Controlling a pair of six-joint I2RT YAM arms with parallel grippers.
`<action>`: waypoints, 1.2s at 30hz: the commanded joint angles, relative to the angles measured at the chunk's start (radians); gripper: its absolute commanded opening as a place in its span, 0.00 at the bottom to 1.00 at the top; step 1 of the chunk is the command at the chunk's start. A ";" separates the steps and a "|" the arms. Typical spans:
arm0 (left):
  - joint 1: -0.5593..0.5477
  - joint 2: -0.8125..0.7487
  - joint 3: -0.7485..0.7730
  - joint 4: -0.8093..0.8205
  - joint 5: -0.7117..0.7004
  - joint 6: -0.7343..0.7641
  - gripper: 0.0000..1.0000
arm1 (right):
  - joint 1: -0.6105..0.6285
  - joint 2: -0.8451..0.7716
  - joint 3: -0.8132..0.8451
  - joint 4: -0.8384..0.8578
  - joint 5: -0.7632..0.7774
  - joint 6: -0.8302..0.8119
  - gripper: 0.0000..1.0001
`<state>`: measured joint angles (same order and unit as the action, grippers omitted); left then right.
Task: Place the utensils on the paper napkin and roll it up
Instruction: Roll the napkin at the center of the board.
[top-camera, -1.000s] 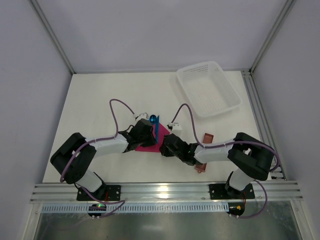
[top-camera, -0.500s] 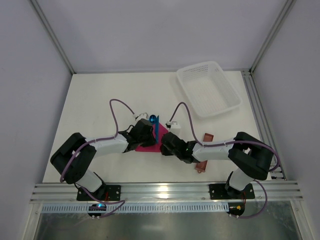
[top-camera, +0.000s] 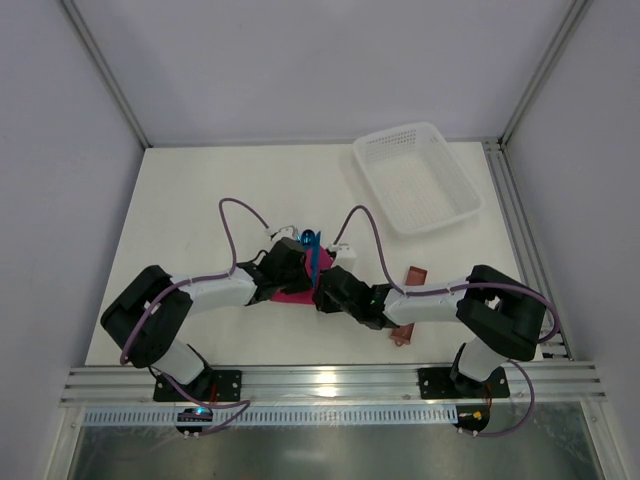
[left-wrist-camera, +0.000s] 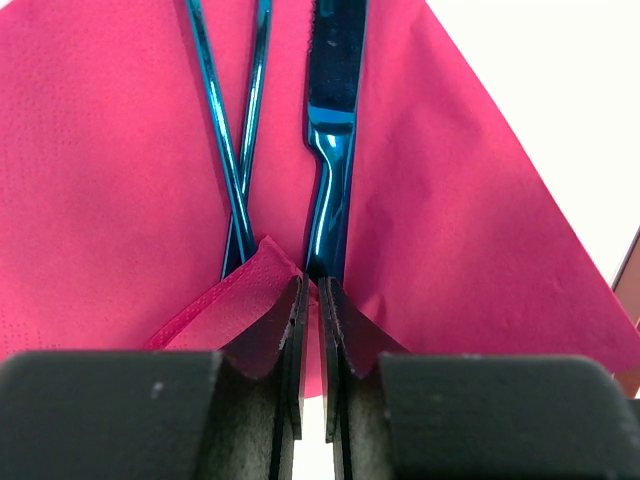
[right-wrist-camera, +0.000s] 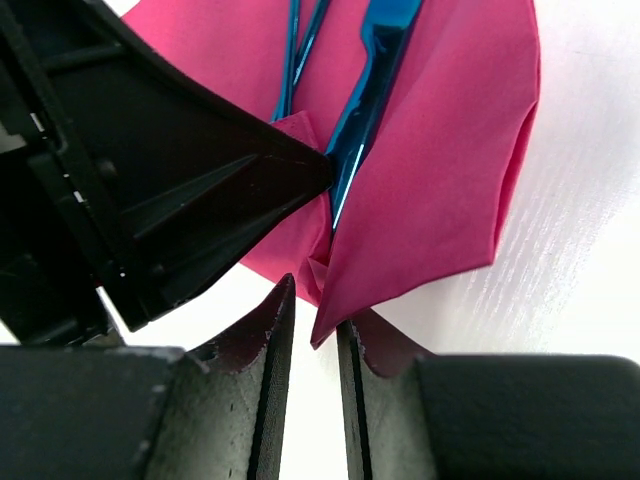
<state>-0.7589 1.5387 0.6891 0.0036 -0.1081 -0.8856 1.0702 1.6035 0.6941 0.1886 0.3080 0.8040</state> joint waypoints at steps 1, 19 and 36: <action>0.000 -0.005 0.000 0.018 -0.015 -0.006 0.13 | 0.016 -0.014 0.028 0.068 0.013 -0.028 0.25; 0.000 -0.081 0.036 -0.054 -0.021 0.000 0.22 | 0.036 0.024 0.062 0.008 0.111 -0.062 0.16; 0.047 -0.135 0.095 -0.203 -0.008 0.057 0.23 | 0.040 0.047 0.142 -0.104 0.140 -0.100 0.07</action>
<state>-0.7147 1.4273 0.7834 -0.1696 -0.1116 -0.8478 1.1038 1.6386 0.7891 0.0940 0.4088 0.7284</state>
